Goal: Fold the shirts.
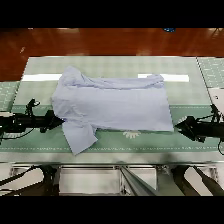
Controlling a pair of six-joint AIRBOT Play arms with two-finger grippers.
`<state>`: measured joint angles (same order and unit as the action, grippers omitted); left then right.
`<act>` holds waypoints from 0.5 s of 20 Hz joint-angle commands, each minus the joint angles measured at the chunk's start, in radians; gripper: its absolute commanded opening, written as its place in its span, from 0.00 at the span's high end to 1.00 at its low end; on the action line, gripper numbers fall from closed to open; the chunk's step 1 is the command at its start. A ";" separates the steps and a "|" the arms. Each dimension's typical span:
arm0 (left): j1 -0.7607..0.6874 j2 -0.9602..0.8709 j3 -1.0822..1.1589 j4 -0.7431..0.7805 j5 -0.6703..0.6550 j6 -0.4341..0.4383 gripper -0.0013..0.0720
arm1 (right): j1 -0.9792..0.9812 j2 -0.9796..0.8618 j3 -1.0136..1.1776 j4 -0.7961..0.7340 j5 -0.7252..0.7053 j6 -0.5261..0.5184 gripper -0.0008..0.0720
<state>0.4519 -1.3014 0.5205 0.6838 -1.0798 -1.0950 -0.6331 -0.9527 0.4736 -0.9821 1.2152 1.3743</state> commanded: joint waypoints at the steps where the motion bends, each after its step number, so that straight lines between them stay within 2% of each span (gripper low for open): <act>1: -0.002 -0.001 0.000 0.008 0.002 -0.002 0.96 | 0.000 -0.090 -0.009 -0.005 -0.006 0.000 0.44; 5: -0.002 -0.001 0.000 0.008 0.005 -0.002 0.96 | 0.000 -0.193 -0.009 0.073 -0.065 -0.002 0.44; 10: -0.002 -0.001 0.000 0.008 0.018 -0.001 0.96 | 0.068 -0.297 0.005 0.257 -0.150 -0.048 0.46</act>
<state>0.4507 -1.3014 0.5205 0.6895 -1.0737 -1.0966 -0.6102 -1.1927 0.4694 -0.8158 1.1385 1.3499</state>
